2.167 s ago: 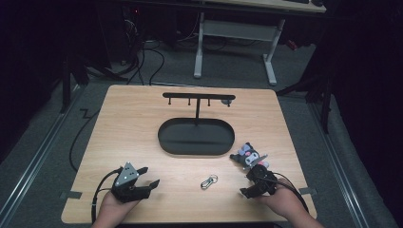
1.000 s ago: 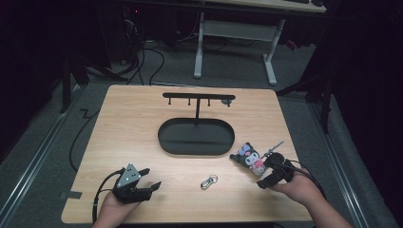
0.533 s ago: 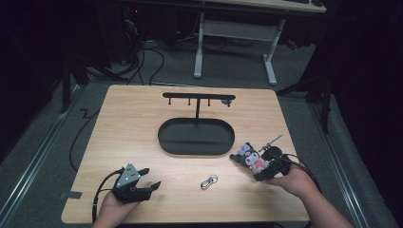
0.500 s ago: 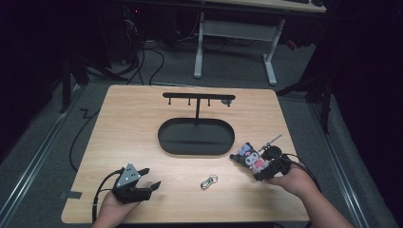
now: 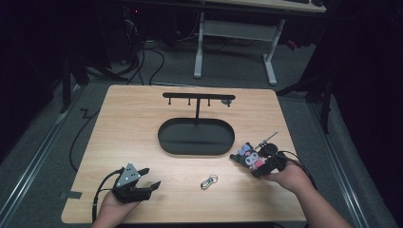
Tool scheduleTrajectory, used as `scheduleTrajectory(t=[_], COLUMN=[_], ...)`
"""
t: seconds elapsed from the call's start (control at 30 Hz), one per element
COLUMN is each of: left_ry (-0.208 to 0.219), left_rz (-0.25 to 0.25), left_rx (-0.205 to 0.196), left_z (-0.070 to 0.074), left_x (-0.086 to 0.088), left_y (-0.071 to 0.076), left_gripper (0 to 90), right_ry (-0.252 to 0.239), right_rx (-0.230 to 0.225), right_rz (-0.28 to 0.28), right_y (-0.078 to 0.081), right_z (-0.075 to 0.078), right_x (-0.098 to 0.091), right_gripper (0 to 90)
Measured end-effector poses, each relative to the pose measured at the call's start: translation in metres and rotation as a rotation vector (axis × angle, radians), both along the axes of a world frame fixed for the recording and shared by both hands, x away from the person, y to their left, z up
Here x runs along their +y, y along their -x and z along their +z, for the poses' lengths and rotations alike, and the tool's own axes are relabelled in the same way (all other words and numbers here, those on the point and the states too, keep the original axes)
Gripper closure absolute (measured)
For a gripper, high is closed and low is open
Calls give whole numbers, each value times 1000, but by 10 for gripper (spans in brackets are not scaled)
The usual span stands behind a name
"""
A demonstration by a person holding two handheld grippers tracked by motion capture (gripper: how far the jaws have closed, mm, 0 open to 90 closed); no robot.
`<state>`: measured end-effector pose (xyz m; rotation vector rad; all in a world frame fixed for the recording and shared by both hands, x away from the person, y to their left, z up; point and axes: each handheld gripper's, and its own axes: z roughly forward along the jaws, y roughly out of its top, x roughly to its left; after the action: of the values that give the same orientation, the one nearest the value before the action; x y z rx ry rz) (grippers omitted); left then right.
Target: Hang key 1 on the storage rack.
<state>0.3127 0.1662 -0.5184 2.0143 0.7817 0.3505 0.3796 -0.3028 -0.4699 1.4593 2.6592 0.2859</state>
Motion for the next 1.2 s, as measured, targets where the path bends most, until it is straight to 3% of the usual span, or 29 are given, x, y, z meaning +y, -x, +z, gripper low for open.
scheduleTrajectory(t=[0.37, 0.67, 1.2], left_ry=[-6, -12, -15], left_rz=[-4, -4, -5], left_rx=[0, 0, -2], left_z=[0, 0, -1], left_x=[0, 0, -1], left_y=[0, 0, 0], left_gripper=[335, 336, 336], right_ry=[17, 30, 42], right_rx=[10, 2, -5], right_rz=[9, 22, 29], right_y=[-7, -9, -7], right_z=[-8, -13, -15], right_x=[4, 5, 6], right_gripper=[295, 433, 475])
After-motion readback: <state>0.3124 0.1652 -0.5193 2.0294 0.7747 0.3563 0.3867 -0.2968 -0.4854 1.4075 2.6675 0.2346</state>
